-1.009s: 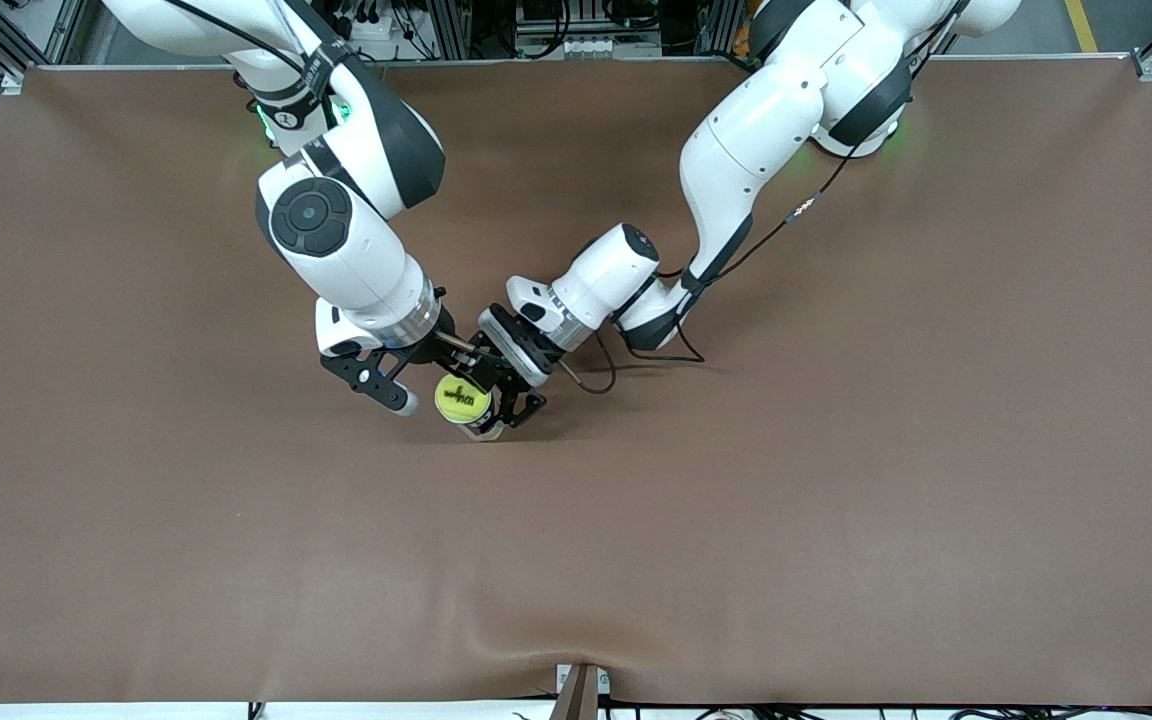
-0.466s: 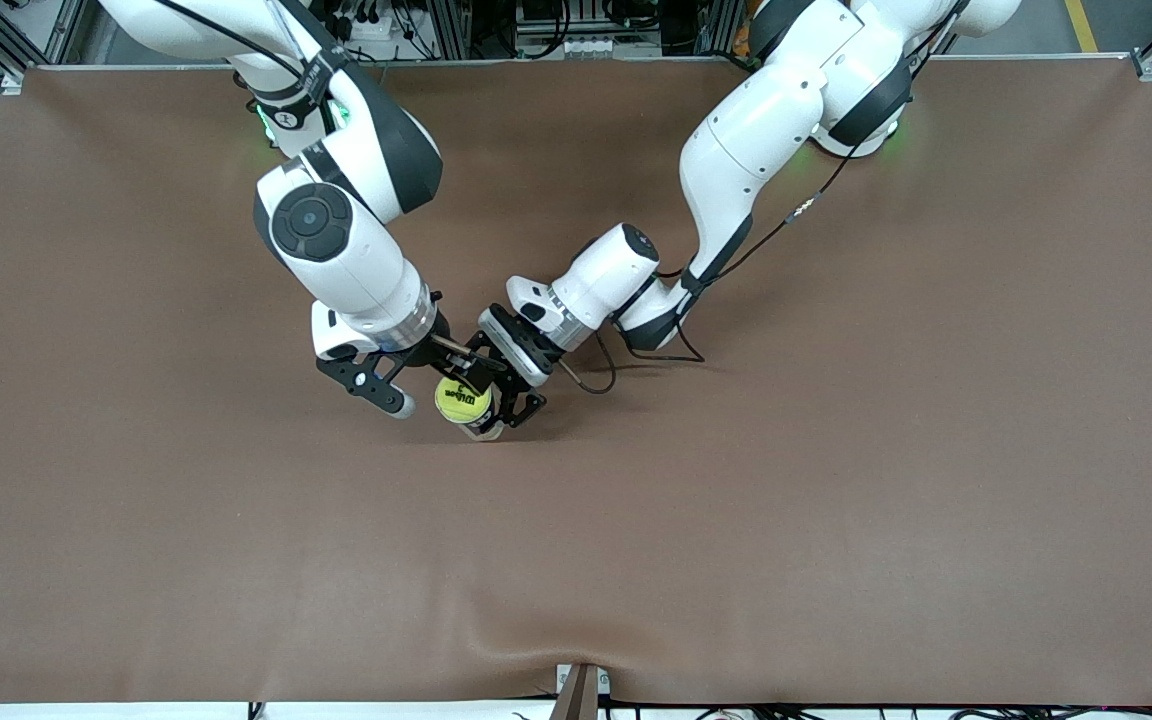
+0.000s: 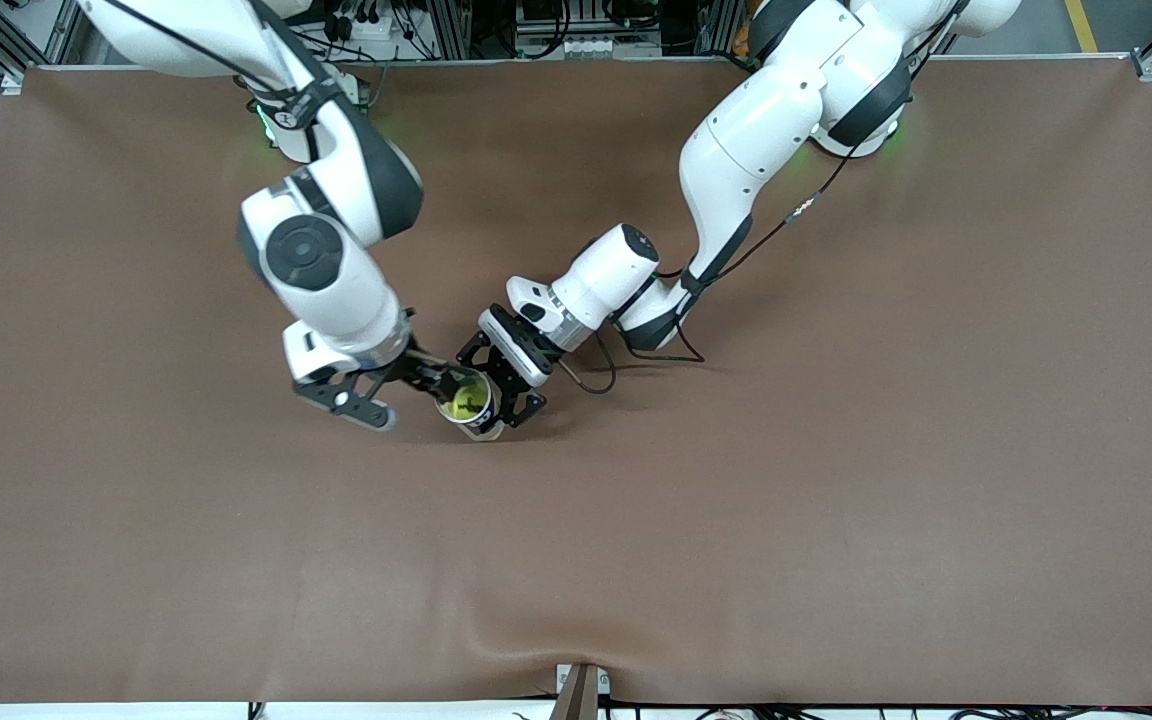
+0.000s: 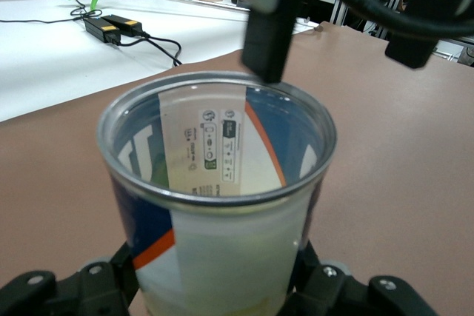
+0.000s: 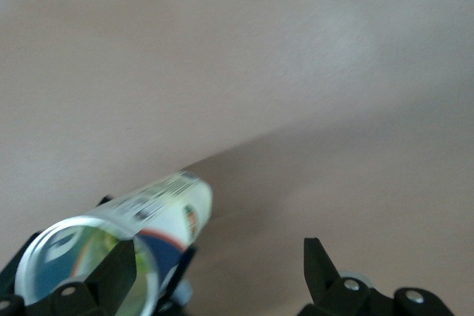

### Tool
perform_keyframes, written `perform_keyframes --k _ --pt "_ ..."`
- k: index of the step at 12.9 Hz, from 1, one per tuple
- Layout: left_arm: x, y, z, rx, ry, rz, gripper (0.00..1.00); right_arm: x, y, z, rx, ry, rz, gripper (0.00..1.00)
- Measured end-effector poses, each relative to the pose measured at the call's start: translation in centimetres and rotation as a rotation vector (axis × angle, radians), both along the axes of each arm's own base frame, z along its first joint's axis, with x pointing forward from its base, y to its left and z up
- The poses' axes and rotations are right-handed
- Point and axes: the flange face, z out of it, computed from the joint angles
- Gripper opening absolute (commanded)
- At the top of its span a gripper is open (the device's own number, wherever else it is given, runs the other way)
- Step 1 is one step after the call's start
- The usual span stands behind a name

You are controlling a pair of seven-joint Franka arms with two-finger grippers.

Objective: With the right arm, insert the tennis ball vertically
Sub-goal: 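Release the ball and withdraw the right gripper while the left gripper sets the can down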

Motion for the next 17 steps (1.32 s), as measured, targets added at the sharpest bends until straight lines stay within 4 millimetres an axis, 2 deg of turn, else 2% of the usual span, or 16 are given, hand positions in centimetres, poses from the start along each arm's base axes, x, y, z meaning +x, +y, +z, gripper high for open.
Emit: perform_keyframes --k 3,5,6,8,11,13,17 --pt "0.0 0.0 0.0 0.0 0.0 0.0 0.76 1.4 -4.4 0.4 -0.005 0.032 0.08 1.0" --pt "0.0 0.0 0.0 0.0 -0.001 0.001 0.77 2.4 -8.9 1.6 0.005 0.058 0.152 1.0" --pt "0.0 0.0 0.0 0.0 -0.001 0.0 0.79 2.8 -11.5 2.3 0.001 0.065 0.183 1.0" --pt "0.0 0.0 0.0 0.0 -0.001 0.0 1.0 3.2 -16.3 3.7 -0.006 0.078 0.244 1.0" --pt "0.0 0.2 -0.5 0.008 0.009 0.002 1.0 2.8 -21.1 6.8 0.041 0.081 0.277 1.0" --pt "0.0 0.4 -0.9 0.012 0.014 0.006 1.0 1.8 -22.7 10.2 0.057 0.084 0.278 1.0" --pt "0.3 0.6 -1.4 0.021 0.051 0.023 1.0 -1.3 -22.0 19.3 0.061 0.051 0.3 1.0"
